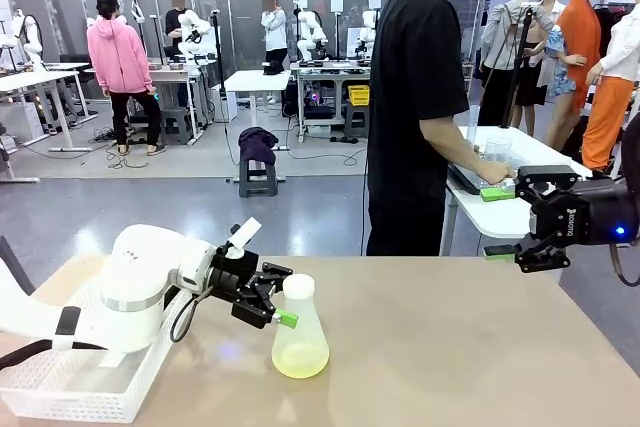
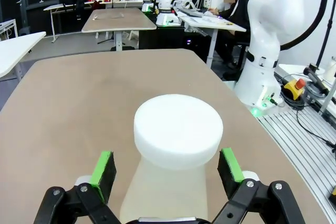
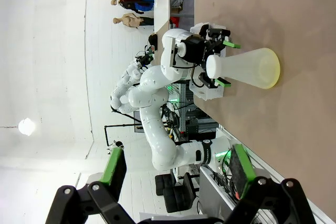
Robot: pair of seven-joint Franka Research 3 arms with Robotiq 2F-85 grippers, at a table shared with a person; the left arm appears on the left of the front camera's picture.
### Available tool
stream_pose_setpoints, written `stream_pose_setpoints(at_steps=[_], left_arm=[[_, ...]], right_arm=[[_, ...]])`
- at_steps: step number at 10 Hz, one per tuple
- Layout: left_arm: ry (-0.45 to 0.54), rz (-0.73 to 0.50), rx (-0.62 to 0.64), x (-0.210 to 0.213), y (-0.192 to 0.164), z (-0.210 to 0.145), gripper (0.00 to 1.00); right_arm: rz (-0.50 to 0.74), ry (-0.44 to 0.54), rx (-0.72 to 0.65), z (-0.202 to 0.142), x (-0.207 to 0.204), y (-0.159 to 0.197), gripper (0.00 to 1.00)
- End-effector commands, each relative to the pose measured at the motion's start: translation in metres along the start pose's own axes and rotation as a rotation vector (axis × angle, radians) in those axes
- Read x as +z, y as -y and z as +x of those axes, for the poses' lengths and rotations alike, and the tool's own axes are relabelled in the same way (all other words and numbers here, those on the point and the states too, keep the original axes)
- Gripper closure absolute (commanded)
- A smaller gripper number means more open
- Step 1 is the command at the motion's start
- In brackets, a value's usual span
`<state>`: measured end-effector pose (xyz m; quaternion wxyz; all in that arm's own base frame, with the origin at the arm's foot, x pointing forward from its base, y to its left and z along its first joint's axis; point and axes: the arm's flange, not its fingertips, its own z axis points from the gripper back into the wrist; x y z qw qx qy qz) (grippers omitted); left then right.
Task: Prepare the solutions needed for the experiment.
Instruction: When the human places the Big flask in the center of the table, pick up the Big flask and place it in the left Organizing basket.
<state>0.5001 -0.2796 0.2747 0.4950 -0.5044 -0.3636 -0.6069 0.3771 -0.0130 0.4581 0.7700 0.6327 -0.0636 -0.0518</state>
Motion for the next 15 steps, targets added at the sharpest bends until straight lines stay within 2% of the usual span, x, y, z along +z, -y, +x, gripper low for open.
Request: stream_pose_setpoints(at_steps=[1,4,12,13,14,15], left_arm=[[0.026,-0.039,0.018,-0.006,-0.007,0.002,0.0],[0.071,-0.09,0.004,-0.012,-0.004,-0.001,0.0],[0.119,-0.133,-0.014,-0.018,-0.003,-0.006,0.0],[0.118,-0.136,-0.015,-0.018,-0.003,-0.006,0.11],[0.123,-0.141,-0.011,-0.018,-0.003,-0.008,0.16],[0.126,-0.135,-0.01,-0.018,-0.003,-0.008,0.31]], right_arm=[[0.001,-0.004,0.004,0.001,0.001,-0.001,0.0],[0.001,-0.004,0.004,0.001,0.001,-0.001,0.0],[0.001,-0.004,0.004,0.001,0.001,-0.001,0.0],[0.001,-0.004,0.004,0.001,0.001,-0.001,0.0],[0.001,-0.004,0.004,0.001,0.001,-0.001,0.0],[0.001,-0.004,0.004,0.001,0.001,-0.001,0.0]])
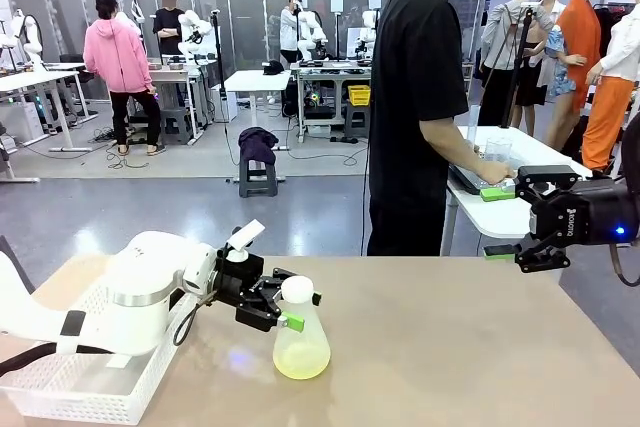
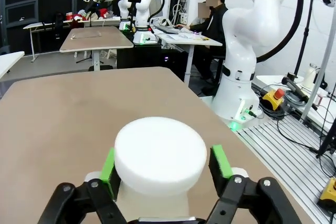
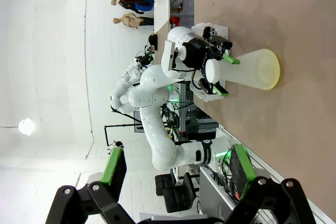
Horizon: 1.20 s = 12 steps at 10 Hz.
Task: Prepare the solutions needed for the experiment.
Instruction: When the human places the Big flask in the center of the table, pick up the Big flask and place it in the left Organizing basket.
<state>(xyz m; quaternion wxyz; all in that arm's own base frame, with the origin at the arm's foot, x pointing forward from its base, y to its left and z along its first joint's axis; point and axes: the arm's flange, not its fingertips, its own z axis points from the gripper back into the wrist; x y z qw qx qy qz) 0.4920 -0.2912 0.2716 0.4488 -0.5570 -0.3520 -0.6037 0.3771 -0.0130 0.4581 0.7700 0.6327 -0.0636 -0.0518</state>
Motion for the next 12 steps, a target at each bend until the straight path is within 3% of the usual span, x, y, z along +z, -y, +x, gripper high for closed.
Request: stream_pose_setpoints(at_steps=[1,2,3,4,5,6,8,12], left_arm=[[0.036,-0.023,-0.005,-0.002,-0.008,-0.009,0.36],[0.032,-0.016,0.0,-0.001,-0.009,-0.009,0.51],[0.029,-0.01,0.011,0.001,-0.01,-0.01,0.56],[0.03,-0.005,0.012,0.002,-0.01,-0.01,0.71],[0.029,-0.004,0.014,0.001,-0.01,-0.009,0.76],[0.025,-0.002,0.015,0.001,-0.011,-0.008,0.9],[0.027,0.006,0.015,0.003,-0.01,-0.006,1.0],[-0.011,0.03,-0.018,0.025,0.02,0.017,1.0]], right_arm=[[0.001,-0.004,0.004,0.001,0.001,-0.001,0.0],[0.001,-0.004,0.004,0.001,0.001,-0.001,0.0],[0.001,-0.004,0.004,0.001,0.001,-0.001,0.0],[0.001,-0.004,0.004,0.001,0.001,-0.001,0.0],[0.001,-0.004,0.004,0.001,0.001,-0.001,0.0],[0.001,-0.004,0.004,0.001,0.001,-0.001,0.0],[0.001,-0.004,0.004,0.001,0.001,-0.001,0.0],[0.001,-0.004,0.004,0.001,0.001,-0.001,0.0]])
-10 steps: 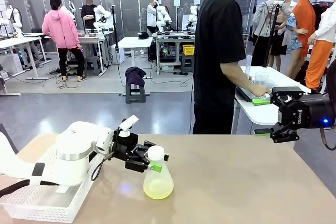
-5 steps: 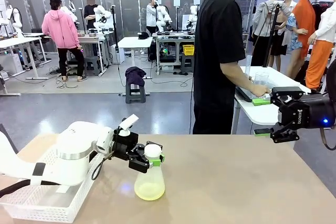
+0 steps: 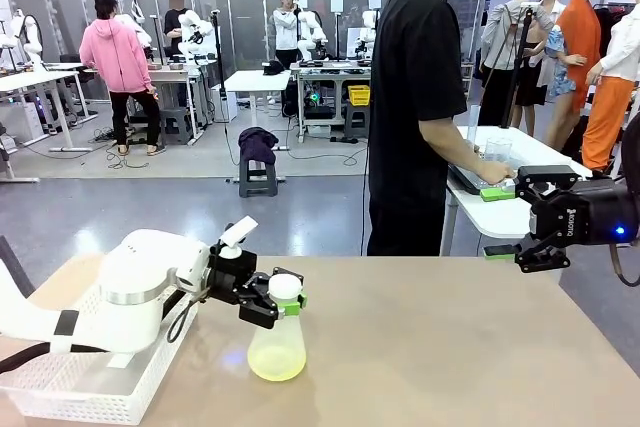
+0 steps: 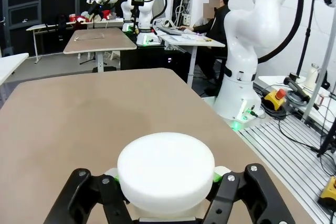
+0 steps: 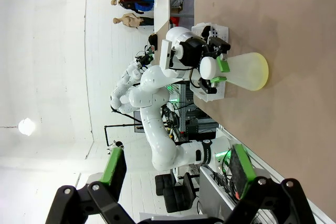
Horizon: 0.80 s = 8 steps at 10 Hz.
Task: Prepare the solutions needed for the experiment.
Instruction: When the human places the Big flask in the center of the table, pick up the Big flask and place it in the left Organizing basket.
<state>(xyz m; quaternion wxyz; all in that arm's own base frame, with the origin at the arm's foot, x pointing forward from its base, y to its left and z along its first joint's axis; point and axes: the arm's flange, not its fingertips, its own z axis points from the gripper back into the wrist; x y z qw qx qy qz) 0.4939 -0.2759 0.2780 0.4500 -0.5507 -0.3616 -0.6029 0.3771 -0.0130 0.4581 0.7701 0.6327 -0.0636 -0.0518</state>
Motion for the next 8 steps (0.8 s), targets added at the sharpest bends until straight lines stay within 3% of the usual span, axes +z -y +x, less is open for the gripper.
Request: stream_pose_setpoints(at_steps=[1,5,8], left_arm=[[-0.019,0.016,-0.021,0.018,0.024,0.021,1.0],[-0.074,0.029,-0.161,0.045,0.056,0.084,1.0],[-0.124,0.118,-0.254,0.083,0.073,0.142,1.0]], right_arm=[[0.001,-0.004,0.004,0.001,0.001,-0.001,0.0],[0.001,-0.004,0.004,0.001,0.001,-0.001,0.0],[0.001,-0.004,0.004,0.001,0.001,-0.001,0.0]])
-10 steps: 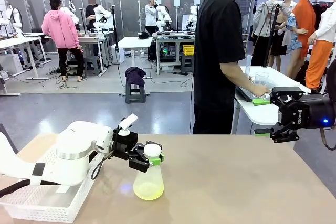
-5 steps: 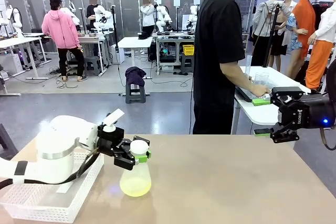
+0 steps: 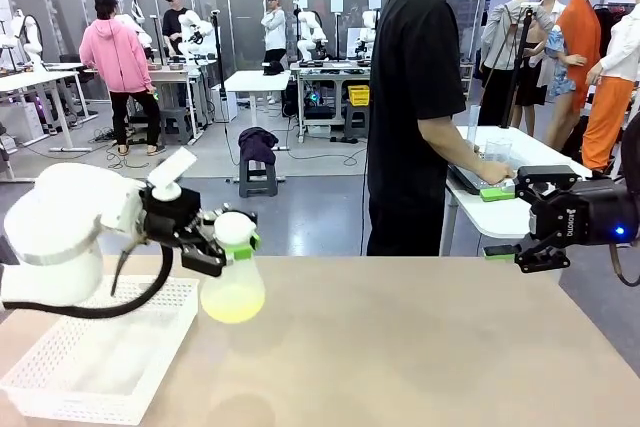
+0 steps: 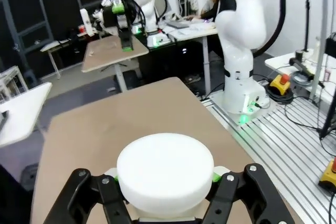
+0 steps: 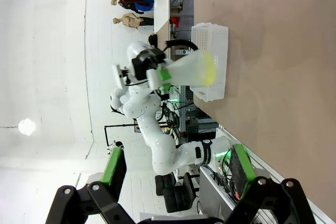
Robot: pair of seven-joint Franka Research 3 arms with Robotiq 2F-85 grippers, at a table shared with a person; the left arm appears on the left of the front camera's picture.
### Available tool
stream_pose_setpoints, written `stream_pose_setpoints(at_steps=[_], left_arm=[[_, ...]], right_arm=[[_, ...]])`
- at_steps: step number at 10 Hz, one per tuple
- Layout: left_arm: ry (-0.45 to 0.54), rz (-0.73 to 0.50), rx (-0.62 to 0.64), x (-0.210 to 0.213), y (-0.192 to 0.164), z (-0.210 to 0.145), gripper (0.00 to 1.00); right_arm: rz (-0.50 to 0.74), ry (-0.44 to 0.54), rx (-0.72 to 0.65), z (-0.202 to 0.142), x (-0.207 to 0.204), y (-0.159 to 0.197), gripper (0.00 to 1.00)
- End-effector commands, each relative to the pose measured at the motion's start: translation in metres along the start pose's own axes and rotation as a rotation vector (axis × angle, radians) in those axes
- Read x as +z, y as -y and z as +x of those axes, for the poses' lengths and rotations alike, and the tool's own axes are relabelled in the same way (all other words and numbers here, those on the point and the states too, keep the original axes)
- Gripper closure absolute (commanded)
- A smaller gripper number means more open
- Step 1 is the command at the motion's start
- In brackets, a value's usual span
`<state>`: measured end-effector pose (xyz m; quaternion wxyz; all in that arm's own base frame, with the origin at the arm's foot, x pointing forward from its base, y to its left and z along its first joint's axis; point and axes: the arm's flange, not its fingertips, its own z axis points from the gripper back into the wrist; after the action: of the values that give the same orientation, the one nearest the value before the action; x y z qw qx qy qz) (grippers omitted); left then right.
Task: Prepare the solutions needed for the experiment.
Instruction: When the human places the Big flask in the center of the table, pick up the Big flask and place it in the left Organizing basket.
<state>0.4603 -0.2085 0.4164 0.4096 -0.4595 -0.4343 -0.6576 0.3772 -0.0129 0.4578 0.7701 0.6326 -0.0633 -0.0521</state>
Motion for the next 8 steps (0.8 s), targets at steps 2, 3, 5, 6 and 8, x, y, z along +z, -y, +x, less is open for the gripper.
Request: stream_pose_setpoints(at_steps=[2,3,5,6,8], left_arm=[[-0.071,0.101,-0.063,0.05,0.015,0.047,1.0],[-0.048,0.136,-0.062,0.074,0.026,0.062,1.0],[-0.013,0.232,-0.108,0.131,0.057,0.09,1.0],[0.004,0.274,-0.13,0.158,0.073,0.097,1.0],[0.044,0.354,-0.121,0.215,0.107,0.093,1.0]], right_arm=[[0.001,-0.004,0.005,0.001,0.001,-0.002,0.0],[0.001,-0.004,0.005,0.001,0.001,-0.002,0.0],[0.001,-0.004,0.005,0.001,0.001,-0.002,0.0],[0.001,-0.004,0.005,0.001,0.001,-0.002,0.0],[0.001,-0.004,0.005,0.001,0.001,-0.002,0.0]])
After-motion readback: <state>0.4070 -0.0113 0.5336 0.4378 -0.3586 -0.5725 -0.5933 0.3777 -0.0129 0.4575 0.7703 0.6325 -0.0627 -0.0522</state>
